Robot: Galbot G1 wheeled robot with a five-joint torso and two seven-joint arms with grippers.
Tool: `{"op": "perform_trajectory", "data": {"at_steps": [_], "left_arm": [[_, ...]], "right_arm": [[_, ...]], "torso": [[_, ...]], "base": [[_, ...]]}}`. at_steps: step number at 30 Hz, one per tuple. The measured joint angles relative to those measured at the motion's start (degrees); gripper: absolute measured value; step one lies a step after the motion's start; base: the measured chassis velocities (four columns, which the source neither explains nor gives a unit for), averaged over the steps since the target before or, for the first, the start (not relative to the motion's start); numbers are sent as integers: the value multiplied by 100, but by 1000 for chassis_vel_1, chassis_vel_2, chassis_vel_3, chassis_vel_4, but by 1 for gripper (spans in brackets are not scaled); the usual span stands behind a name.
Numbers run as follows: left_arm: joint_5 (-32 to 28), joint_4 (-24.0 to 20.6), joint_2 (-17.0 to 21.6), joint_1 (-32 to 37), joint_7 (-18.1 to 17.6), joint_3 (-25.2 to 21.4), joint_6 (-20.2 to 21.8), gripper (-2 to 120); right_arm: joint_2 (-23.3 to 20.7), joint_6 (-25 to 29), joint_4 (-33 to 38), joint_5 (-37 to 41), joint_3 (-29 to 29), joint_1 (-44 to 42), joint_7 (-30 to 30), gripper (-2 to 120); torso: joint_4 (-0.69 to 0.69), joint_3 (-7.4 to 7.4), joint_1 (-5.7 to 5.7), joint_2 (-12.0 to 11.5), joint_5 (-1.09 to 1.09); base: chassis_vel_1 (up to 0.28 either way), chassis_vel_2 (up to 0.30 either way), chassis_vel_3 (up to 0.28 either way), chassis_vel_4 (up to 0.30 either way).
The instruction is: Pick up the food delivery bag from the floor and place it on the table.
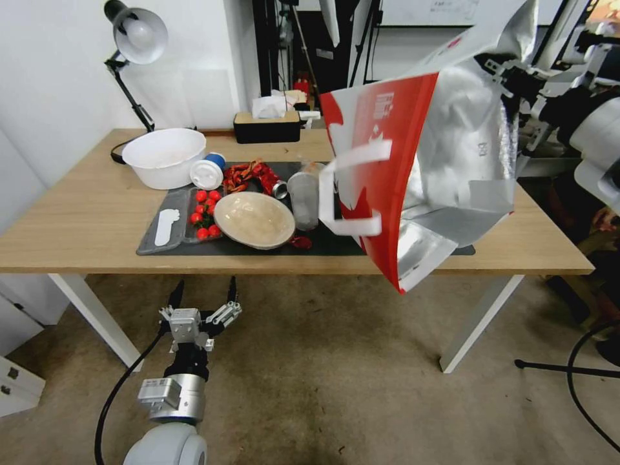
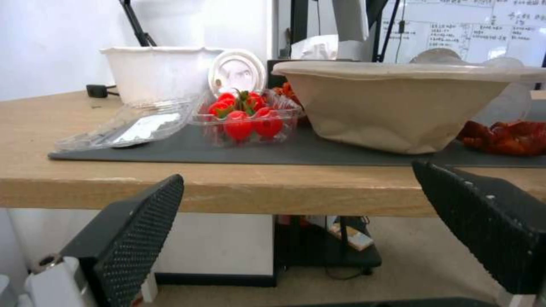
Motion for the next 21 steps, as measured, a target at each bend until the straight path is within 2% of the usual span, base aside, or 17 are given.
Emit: {"op": "perform_trajectory", "data": {"at_steps": [4,9,21], "left_arm": [[9,1,0,-3,2,8,1,100],[25,1,-7,-4,8,29,3,100],[35,1,-12,7,14,36,3,100]], "right_arm": [[55,-155,67,255,195,-162,330,0],[88,-220,10,279,352,-366,424,0],[198,-269,-330,82,202,-344,667,0]], "torso": [[0,0,0,0,0],[0,0,0,0,1],[0,0,0,0,0]], "base": [[0,0,0,0],[0,0,0,0],[0,0,0,0]]}}
